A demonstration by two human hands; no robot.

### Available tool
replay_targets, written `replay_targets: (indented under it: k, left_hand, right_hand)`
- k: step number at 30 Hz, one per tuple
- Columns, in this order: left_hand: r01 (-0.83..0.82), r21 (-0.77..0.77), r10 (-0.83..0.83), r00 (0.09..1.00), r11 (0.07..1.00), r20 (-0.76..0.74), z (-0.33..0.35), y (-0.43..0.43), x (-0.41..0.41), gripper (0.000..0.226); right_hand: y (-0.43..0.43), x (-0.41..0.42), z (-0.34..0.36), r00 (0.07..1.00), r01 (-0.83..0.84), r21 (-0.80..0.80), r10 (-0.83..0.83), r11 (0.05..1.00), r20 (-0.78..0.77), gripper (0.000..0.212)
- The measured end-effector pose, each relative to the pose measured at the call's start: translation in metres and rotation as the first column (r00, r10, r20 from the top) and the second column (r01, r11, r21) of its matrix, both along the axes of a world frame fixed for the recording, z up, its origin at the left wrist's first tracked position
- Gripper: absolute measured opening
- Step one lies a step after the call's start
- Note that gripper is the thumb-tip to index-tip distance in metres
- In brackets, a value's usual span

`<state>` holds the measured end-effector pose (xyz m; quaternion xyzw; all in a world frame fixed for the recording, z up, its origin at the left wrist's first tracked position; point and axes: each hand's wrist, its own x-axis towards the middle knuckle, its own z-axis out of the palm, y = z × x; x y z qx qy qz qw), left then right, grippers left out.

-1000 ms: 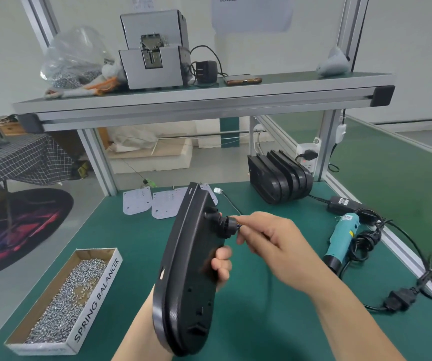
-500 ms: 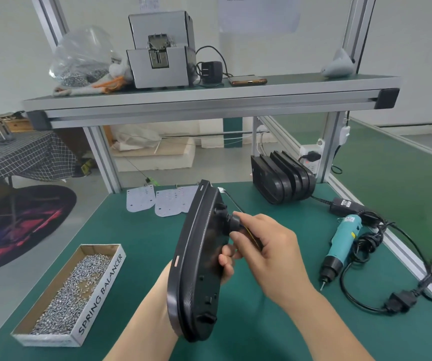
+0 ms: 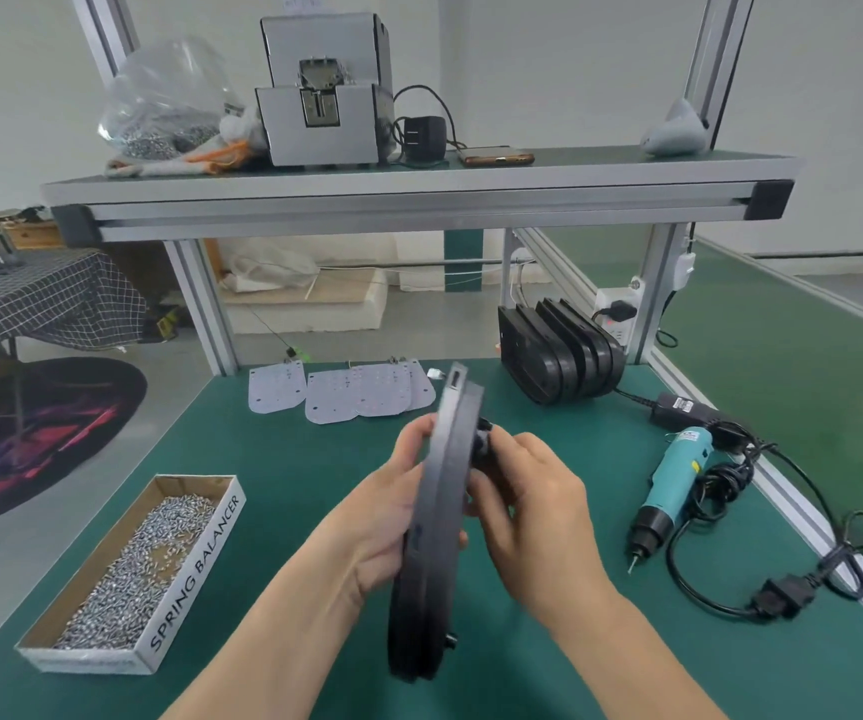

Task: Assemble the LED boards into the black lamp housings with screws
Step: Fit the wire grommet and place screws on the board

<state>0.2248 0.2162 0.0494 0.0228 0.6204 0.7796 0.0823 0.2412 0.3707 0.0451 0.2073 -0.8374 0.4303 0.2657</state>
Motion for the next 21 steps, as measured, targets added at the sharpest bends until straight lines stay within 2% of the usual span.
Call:
replay_targets:
  k: [2,3,4,6,7,8,9,10,13,17,18,21]
  left_hand:
    - [-0.022,-0.085,0.014,0.996,0.996,-0.093,0.004,-0.001,-0.004,0.026]
    - [-0.033,-0.119,0.017,0.991,0.992,-0.132,0.007,-0.001,-0.006,0.023]
    - [-0.040,-0.167,0.007,0.981,0.985,-0.192,0.009,-0.003,-0.009,0.022]
    - [-0.089,-0.318,-0.012,0.954,0.944,-0.300,0.010,-0.010,-0.014,0.023]
    - [-0.116,-0.397,-0.031,0.938,0.910,-0.344,0.008,-0.012,-0.016,0.024]
    - [-0.134,-0.465,-0.048,0.932,0.875,-0.360,0.006,-0.013,-0.017,0.026]
    - [-0.137,-0.525,-0.071,0.931,0.840,-0.357,0.002,-0.014,-0.018,0.028]
    - [-0.129,-0.588,-0.107,0.931,0.799,-0.349,-0.002,-0.014,-0.017,0.031]
    - [-0.098,-0.668,-0.179,0.926,0.738,-0.334,-0.015,-0.009,-0.013,0.031]
    - [-0.087,-0.653,-0.175,0.929,0.753,-0.325,-0.027,-0.007,-0.015,0.030]
    - [-0.076,-0.640,-0.172,0.933,0.764,-0.316,-0.028,-0.006,-0.017,0.029]
    - [-0.047,-0.611,-0.155,0.949,0.790,-0.273,-0.035,-0.003,-0.020,0.029]
  right_hand:
    - [0.006,-0.004,-0.011,0.975,-0.167,-0.128,0.184,0.978,0.128,0.024]
    - [0.011,-0.007,-0.013,0.909,-0.284,-0.277,0.350,0.918,0.229,0.028]
    - [0.017,-0.011,-0.012,0.805,-0.331,-0.476,0.507,0.815,0.308,0.028]
    - [0.029,-0.018,-0.007,0.594,-0.175,-0.809,0.716,0.561,0.367,0.024]
    - [0.034,-0.022,-0.006,0.531,-0.074,-0.878,0.764,0.473,0.366,0.038]
    - [0.038,-0.023,-0.007,0.486,-0.021,-0.894,0.786,0.447,0.381,0.053]
    - [0.039,-0.023,-0.010,0.452,-0.020,-0.881,0.790,0.474,0.414,0.061]
    - [0.039,-0.021,-0.012,0.432,-0.043,-0.853,0.779,0.520,0.453,0.060]
    - [0.033,-0.015,-0.021,0.494,-0.066,-0.762,0.685,0.644,0.535,0.032]
    - [0.024,-0.014,-0.030,0.592,0.053,-0.788,0.616,0.613,0.519,0.026]
    - [0.021,-0.013,-0.033,0.622,0.064,-0.783,0.589,0.618,0.516,0.026]
    - [0.014,-0.015,-0.040,0.693,0.117,-0.746,0.484,0.655,0.534,0.046]
